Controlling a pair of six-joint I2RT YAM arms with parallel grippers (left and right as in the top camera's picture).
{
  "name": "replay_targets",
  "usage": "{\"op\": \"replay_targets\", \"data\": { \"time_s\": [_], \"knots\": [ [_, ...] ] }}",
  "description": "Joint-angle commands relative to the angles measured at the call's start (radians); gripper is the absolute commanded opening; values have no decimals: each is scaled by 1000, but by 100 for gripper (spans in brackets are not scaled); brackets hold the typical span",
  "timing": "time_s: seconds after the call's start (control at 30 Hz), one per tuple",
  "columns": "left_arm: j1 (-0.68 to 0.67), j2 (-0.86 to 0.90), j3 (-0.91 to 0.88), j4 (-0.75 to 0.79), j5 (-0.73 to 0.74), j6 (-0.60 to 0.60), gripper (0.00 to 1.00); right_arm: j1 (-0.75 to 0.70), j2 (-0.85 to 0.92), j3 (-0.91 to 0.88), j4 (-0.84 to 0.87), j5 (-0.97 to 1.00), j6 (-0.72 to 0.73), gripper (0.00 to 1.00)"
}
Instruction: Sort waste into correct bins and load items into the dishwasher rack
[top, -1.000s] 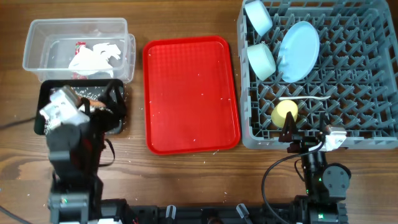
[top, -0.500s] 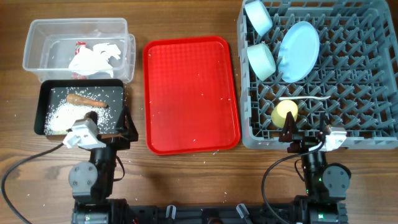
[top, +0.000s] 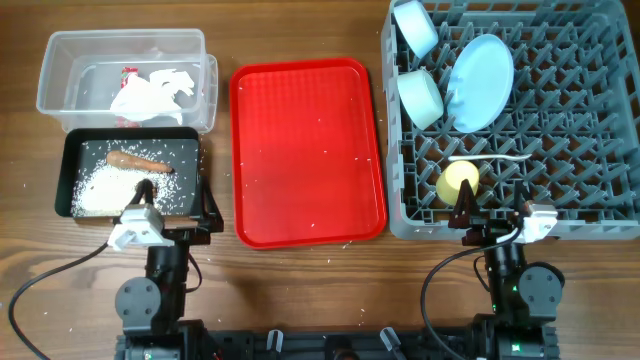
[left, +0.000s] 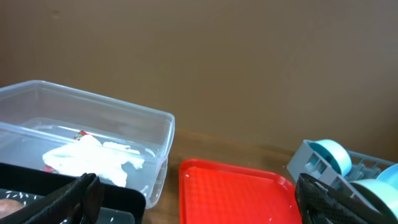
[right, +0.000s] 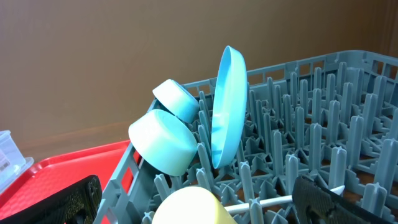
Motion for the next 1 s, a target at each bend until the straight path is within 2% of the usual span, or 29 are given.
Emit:
{"op": "replay_targets", "data": {
  "time_s": [0.0,0.43,0.7,0.97],
  "knots": [
    [-6,-34,-45,11,16,25,100,6,2,-1,2,13,-9,100],
    [-6,-88,-75,2,19,24,100,6,2,-1,2,13,-9,100],
    [-6,-88,-75,-159,19,24,100,6,2,-1,2,13,-9,100],
    [-6,-88,-75,-158,19,13,100,6,2,-1,2,13,-9,100]
  ]
}}
